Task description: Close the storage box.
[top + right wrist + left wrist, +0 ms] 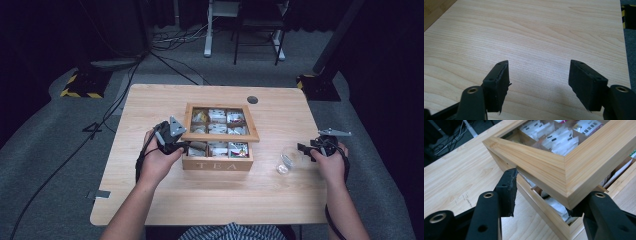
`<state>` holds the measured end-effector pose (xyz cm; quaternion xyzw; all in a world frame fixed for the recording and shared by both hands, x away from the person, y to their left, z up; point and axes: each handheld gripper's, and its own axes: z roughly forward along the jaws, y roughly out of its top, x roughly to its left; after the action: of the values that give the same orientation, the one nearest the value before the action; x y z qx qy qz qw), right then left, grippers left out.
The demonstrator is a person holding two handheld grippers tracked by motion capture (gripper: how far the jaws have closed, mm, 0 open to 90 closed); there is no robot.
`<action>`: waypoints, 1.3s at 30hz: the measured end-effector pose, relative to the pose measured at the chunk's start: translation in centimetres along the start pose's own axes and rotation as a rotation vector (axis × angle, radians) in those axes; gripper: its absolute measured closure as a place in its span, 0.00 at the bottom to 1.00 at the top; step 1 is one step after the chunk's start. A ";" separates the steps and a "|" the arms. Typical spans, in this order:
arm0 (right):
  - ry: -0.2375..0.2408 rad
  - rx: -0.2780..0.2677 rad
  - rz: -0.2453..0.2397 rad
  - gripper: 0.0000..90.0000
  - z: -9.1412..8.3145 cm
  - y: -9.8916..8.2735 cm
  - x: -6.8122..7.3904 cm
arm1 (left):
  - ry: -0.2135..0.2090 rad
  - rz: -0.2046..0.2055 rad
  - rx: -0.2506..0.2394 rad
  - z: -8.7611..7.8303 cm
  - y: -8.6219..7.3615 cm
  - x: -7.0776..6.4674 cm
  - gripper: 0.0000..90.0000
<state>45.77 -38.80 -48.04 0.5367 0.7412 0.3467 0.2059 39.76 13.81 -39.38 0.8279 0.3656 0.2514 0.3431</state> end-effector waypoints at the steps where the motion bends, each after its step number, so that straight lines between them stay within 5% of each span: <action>1: 0.001 0.000 -0.001 0.37 0.0 0.0 0.0 | -0.001 0.000 0.005 0.0 0.0 0.0 0.57; 19: 0.004 0.000 0.007 0.37 0.1 0.1 0.0 | -0.041 0.009 0.081 0.7 -0.4 -0.5 0.58; 39: 0.007 0.005 0.012 0.37 0.1 0.1 0.0 | -0.082 0.015 0.171 0.6 -0.3 -1.1 0.47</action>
<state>45.90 -38.77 -48.04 0.5404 0.7395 0.3480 0.2001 39.35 12.82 -40.16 0.8665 0.3650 0.1876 0.2840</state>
